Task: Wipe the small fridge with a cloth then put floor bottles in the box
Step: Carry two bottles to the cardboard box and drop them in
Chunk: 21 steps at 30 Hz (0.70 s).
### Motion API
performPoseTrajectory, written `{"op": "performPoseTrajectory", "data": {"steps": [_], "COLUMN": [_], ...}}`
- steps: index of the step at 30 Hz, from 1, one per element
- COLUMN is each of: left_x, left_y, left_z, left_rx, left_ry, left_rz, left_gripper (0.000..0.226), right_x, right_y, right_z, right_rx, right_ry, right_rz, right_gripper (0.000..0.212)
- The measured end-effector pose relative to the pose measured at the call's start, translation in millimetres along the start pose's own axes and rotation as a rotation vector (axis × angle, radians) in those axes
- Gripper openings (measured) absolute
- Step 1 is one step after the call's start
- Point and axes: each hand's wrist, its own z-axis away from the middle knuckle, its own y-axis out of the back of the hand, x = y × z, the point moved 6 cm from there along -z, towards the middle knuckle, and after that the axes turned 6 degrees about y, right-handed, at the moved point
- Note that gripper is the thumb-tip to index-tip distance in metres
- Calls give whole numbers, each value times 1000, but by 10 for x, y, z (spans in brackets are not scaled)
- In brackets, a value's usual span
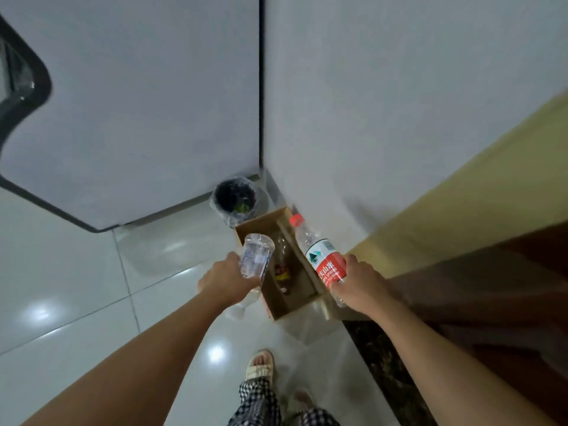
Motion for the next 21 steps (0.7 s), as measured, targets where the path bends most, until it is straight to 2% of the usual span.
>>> {"op": "performPoseTrajectory", "data": {"steps": [9,17,21], "left_x": [5,-5,-54], "left_y": [-1027,-2252,-2766], "left_z": [-995,-2278,-2872], "left_rx": [-23,-59,-22], "left_ry": [206,304,331], "left_rz": [182,265,296], "left_gripper": [57,59,58], "right_x": [172,426,553], "right_y": [-940,-2124,-2801], "right_z": [-1326,-2658,-3134], "right_rx": [-148,-166,-170], "right_ry": [48,100,65], "right_rz": [86,72,16], "right_gripper": [69,70,68]}}
